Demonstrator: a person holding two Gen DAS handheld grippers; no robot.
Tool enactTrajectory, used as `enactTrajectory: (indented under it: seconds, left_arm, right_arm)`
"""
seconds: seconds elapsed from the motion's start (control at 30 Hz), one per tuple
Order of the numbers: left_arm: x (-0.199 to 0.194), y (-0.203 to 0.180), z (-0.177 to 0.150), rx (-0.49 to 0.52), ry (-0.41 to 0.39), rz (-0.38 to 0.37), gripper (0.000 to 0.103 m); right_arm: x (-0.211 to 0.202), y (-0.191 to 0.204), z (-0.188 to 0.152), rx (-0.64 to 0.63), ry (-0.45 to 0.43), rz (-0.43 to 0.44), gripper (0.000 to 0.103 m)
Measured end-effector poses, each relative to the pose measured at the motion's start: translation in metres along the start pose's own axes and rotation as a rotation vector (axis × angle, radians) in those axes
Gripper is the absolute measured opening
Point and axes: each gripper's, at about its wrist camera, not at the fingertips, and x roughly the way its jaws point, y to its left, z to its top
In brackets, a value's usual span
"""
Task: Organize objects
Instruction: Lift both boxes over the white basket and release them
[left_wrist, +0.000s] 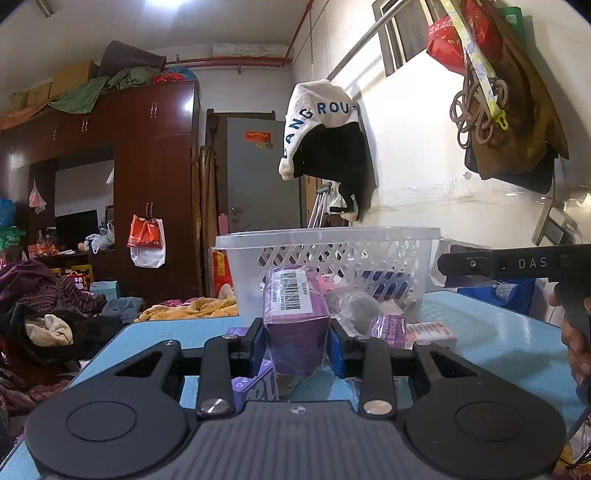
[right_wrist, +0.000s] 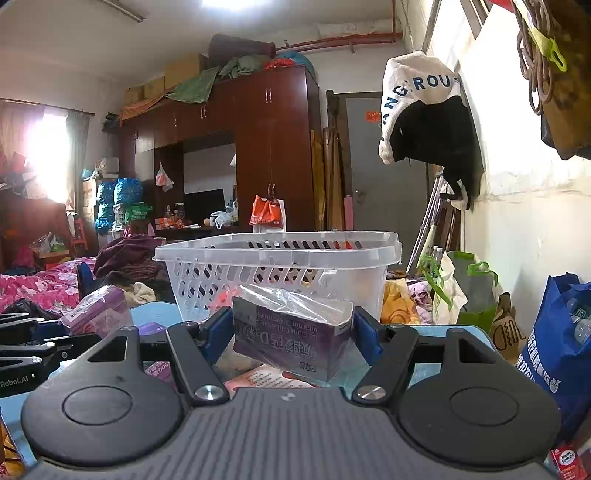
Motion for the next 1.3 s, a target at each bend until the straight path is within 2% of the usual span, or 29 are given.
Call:
enactTrajectory:
  seconds: [0.2,0.3,0.4,0.47,0.53,0.6,0.7,0.73,0.77,0.8,0.83,0.87,0.97,1.07,1.1,1.13,1.2,1.27,1.3]
  left_arm:
    - [0.002,0.001,0.017,-0.003,-0.031,-0.027,0.039]
    - [0.017,0.003,0.049,-0.003,-0.041,-0.058,0.039]
    - [0.05,0.006,0.09,-0.005,-0.023,-0.065,0.039]
    - [0.081,0.008,0.113,-0.013,0.025,-0.055,0.039]
    - [0.114,0.012,0.128,-0.038,0.089,-0.053,0.039]
    - [0.14,0.021,0.137,-0.091,0.132,-0.045,0.039]
    - [0.169,0.025,0.138,-0.105,0.211,-0.059,0.039]
    - [0.173,0.022,0.136,-0.081,0.217,-0.046,0.042]
    - [0.179,0.019,0.136,-0.045,0.223,-0.017,0.048]
    - [0.184,0.017,0.137,-0.013,0.238,0.018,0.063]
    - [0.186,0.015,0.137,0.003,0.233,0.048,0.069]
    - [0.183,0.016,0.138,0.012,0.219,0.059,0.07]
    - [0.162,0.022,0.141,-0.013,0.185,0.003,0.072]
    - [0.125,0.025,0.132,-0.003,0.154,-0.036,0.075]
    - [0.109,0.027,0.124,0.003,0.146,-0.046,0.081]
    - [0.096,0.028,0.115,0.008,0.147,-0.056,0.089]
    - [0.073,0.034,0.091,0.021,0.176,-0.062,0.09]
    - [0.056,0.045,0.064,0.003,0.209,-0.042,0.09]
    - [0.052,0.051,0.053,-0.019,0.24,-0.039,0.09]
  right_arm:
    - [-0.007,0.002,0.011,-0.028,-0.057,0.012,0.071]
    - [-0.005,0.007,0.042,-0.07,-0.107,0.013,0.071]
    - [0.019,0.012,0.077,-0.125,-0.114,-0.034,0.071]
    - [0.05,0.005,0.097,-0.127,-0.048,-0.045,0.071]
    - [0.076,-0.006,0.107,-0.077,0.022,-0.026,0.071]
    - [0.097,-0.013,0.111,-0.064,0.072,-0.029,0.071]
    - [0.114,-0.018,0.11,-0.056,0.104,-0.048,0.072]
    - [0.117,-0.019,0.11,-0.05,0.104,-0.049,0.074]
    - [0.119,-0.02,0.109,-0.048,0.108,-0.058,0.089]
    - [0.12,-0.017,0.109,-0.054,0.118,-0.066,0.099]
    - [0.118,-0.015,0.108,-0.069,0.126,-0.065,0.103]
    - [0.114,-0.013,0.108,-0.077,0.121,-0.078,0.103]
    - [0.089,-0.009,0.107,-0.05,0.072,-0.057,0.103]
    - [0.062,-0.013,0.094,0.029,0.099,-0.049,0.103]
    - [0.053,-0.014,0.084,0.036,0.111,-0.053,0.103]
    - [0.047,-0.016,0.071,0.03,0.131,-0.056,0.103]
    - [0.042,-0.018,0.045,0.003,0.19,-0.041,0.103]
    - [0.052,-0.022,0.022,0.0,0.336,0.011,0.102]
    - [0.055,-0.026,0.013,0.016,0.367,0.044,0.098]
